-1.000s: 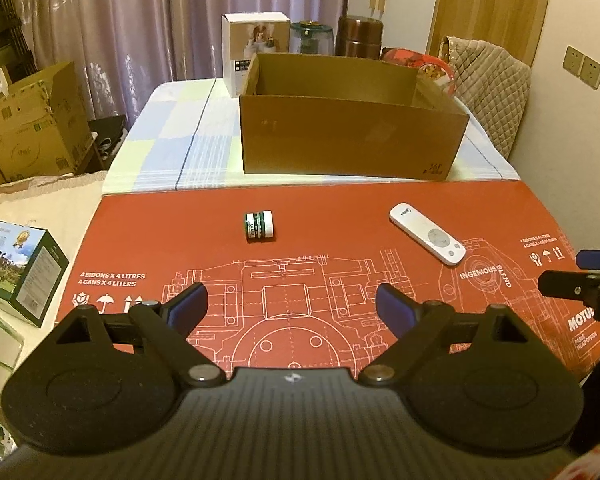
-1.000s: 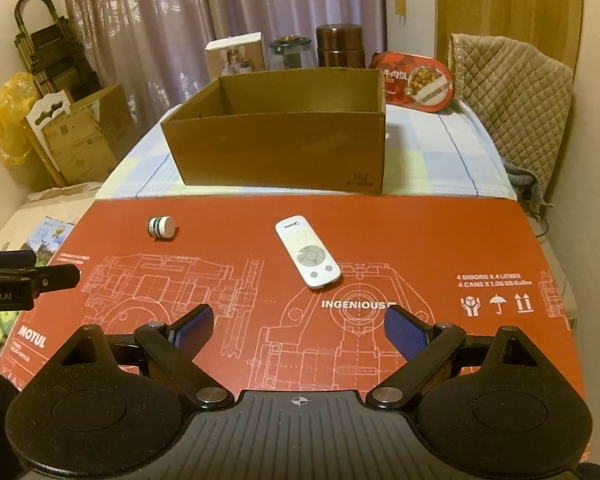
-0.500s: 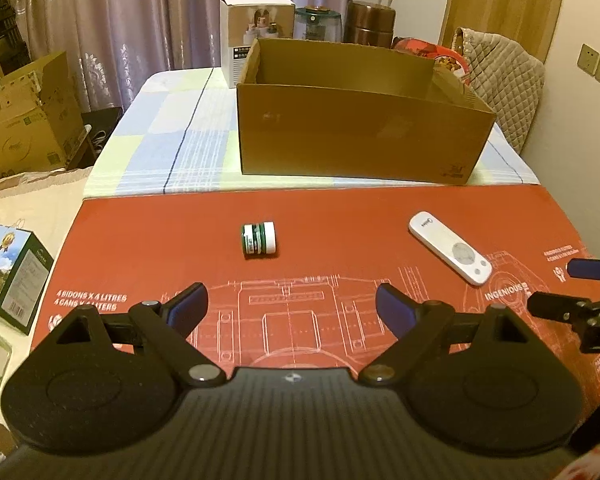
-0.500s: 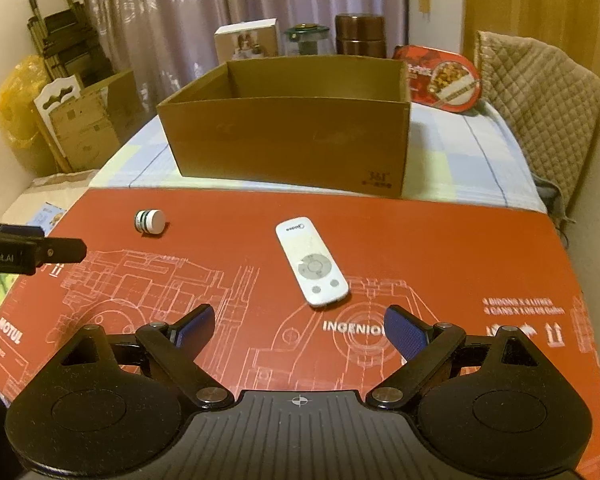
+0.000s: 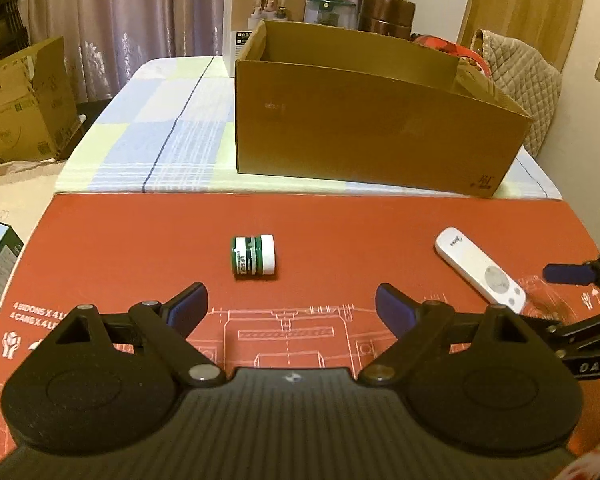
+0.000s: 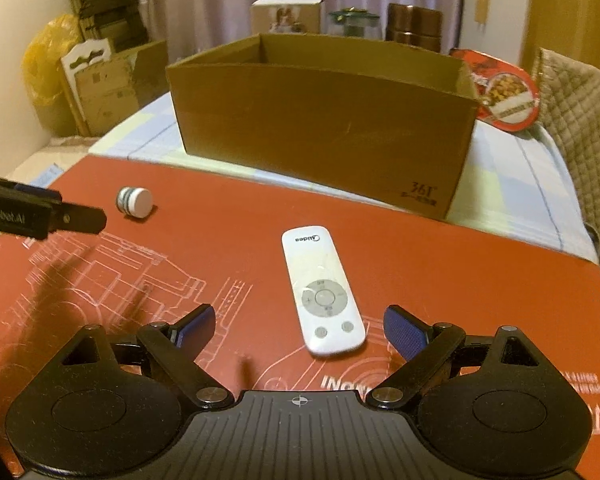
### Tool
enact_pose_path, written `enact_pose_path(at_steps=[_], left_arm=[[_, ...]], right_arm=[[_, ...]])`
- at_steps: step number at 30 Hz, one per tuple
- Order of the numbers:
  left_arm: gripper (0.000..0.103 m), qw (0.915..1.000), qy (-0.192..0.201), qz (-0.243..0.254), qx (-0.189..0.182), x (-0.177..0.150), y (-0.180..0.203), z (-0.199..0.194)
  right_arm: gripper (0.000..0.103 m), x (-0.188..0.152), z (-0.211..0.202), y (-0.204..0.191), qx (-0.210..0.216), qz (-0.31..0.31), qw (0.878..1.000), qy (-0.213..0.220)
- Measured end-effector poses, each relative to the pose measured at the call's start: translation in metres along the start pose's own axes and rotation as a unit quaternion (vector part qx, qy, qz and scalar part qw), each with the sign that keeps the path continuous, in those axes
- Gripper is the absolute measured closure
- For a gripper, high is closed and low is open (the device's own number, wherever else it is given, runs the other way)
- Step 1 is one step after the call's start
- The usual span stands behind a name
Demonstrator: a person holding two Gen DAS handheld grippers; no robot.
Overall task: Organize rigid objects
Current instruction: 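Move both tools back over the mat toward the remote and pill bottle, then grasp the white remote with the right tool while the left tool grasps the green pill bottle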
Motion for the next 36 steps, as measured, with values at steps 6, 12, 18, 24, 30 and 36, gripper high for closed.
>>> enact_pose_path(at_steps=[6, 12, 18, 24, 30, 36], left_arm=[[0.014, 0.9999, 0.007, 0.008, 0.012, 0.001, -0.007, 0.016], [0.014, 0.9997, 0.017, 0.011, 0.016, 0.001, -0.013, 0.027], [0.014, 0.9994, 0.019, 0.025, 0.015, 0.002, -0.014, 0.035], [0.015, 0.9991, 0.022, 0.031, 0.020, 0.002, -0.014, 0.040], [0.017, 0.9987, 0.027, 0.031, 0.030, 0.004, -0.017, 0.045], [0.041, 0.9985, 0.025, 0.028, 0.039, 0.008, -0.019, 0.057]], right_arm=[[0.020, 0.001, 0.032, 0.001, 0.018, -0.028, 0.999, -0.006], [0.029, 0.005, 0.053, 0.005, 0.022, -0.039, 0.999, -0.001], [0.040, 0.007, 0.063, 0.011, 0.028, -0.037, 0.999, 0.011], [0.064, 0.009, 0.061, 0.011, 0.028, -0.042, 0.999, 0.019], [0.065, 0.006, 0.056, 0.013, 0.016, -0.027, 0.999, 0.013], [0.065, 0.001, 0.047, 0.012, 0.013, -0.002, 1.000, 0.012]])
Point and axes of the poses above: each gripper's, at about its wrist camera, not at the fingertips, and z roughly the way its jaws point, y to its right, x to its top, the point moved 5 cm from there along z, roughly the way its jaws point, and after that the axes turned 5 degrees about -x, right-handed, at the moved point
